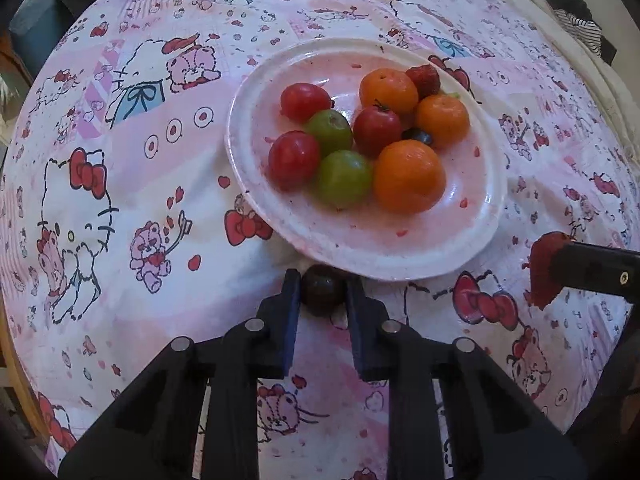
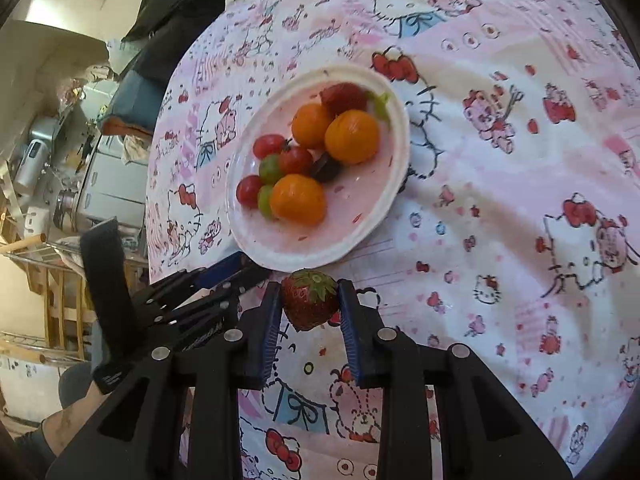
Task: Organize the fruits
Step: 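Carry the dark grape and strawberry over the plate with both tools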
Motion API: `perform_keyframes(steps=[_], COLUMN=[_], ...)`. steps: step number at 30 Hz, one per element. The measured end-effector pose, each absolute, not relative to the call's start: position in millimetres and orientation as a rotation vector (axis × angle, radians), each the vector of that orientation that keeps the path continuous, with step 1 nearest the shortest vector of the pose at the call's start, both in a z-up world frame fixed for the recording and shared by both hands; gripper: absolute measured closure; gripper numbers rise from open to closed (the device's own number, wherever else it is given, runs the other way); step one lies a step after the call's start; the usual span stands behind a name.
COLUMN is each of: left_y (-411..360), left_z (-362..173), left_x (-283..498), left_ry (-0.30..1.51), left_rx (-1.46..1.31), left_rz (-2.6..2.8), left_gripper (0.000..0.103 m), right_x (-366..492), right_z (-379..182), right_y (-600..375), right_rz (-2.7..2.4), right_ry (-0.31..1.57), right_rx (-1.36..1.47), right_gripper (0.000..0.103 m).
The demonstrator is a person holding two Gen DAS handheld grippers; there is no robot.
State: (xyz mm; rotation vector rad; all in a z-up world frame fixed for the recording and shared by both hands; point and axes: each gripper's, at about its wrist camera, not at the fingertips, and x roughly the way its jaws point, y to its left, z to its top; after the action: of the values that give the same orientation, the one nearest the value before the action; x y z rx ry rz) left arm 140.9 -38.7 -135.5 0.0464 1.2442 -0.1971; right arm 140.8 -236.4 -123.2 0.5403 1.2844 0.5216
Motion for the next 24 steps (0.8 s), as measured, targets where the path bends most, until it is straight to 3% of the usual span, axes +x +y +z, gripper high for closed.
perform_keyframes(steps=[9, 19, 24], left_y=[-27, -6, -16], left_z=[-123, -61, -63], left_x=[129, 127, 148], left_ry=[1.237, 1.029, 1.025], left_rx=[0.029, -0.015, 0.022], left_rz=[-0.166, -0.118, -0.143], left_gripper=[0.086, 0.086, 0.086], right_x=[141, 152, 174], right_z=[-114, -92, -93], right_y=[-234, -247, -255], right_rz=[0.525, 0.525, 0.496], right_ry=[1.262, 1.173, 1.152], right_rx=[0.521, 0.579, 0.617], right_gripper=[0.073, 0.073, 0.073])
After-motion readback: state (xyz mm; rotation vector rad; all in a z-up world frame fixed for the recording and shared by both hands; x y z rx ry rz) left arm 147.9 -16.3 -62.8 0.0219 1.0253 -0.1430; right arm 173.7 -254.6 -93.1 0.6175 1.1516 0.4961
